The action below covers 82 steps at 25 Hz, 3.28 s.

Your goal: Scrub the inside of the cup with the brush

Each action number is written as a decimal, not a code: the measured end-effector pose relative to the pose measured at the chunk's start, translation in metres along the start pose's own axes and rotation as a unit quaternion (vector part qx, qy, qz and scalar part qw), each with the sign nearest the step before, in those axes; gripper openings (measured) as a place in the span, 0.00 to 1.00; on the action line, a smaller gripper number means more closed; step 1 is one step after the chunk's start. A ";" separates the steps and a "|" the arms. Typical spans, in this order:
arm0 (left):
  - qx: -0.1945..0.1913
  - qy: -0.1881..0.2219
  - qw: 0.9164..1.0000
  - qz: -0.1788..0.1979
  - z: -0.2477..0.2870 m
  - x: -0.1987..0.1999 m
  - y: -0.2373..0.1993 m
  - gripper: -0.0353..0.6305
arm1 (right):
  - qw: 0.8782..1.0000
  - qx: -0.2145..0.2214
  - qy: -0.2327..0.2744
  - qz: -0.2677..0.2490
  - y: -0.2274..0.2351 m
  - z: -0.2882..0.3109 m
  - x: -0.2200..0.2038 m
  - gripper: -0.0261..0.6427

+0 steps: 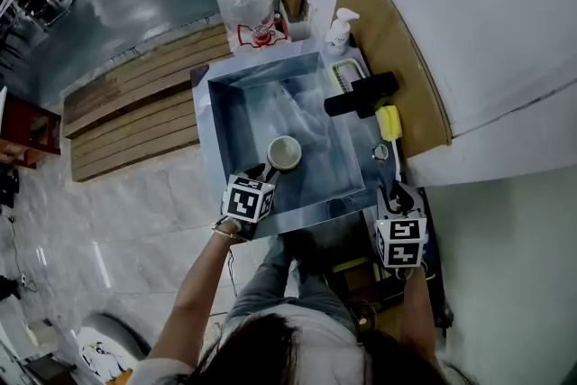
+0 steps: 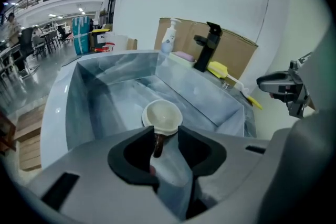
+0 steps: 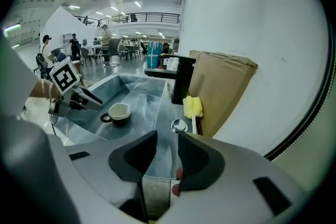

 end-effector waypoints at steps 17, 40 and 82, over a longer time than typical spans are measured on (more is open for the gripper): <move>0.003 -0.081 0.997 -0.002 0.037 -0.012 -0.013 0.26 | 0.997 -0.059 -0.052 0.014 0.031 0.016 -0.045 0.27; -0.015 -0.107 0.994 0.004 0.052 -0.018 -0.009 0.27 | 0.996 -0.060 -0.069 0.015 0.044 0.049 -0.054 0.14; -0.014 -0.102 0.995 0.007 0.055 -0.019 -0.010 0.27 | 0.994 0.064 -0.078 -0.047 -0.016 0.017 -0.018 0.13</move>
Point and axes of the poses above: the fingertips, and each gripper's own axes: z forward along the fingers, y to its right, x out of its top, the point moved 7 cm from there along -z, backward along the fingers, and after that the axes turned 13 degrees about y, right-handed, at the moved point
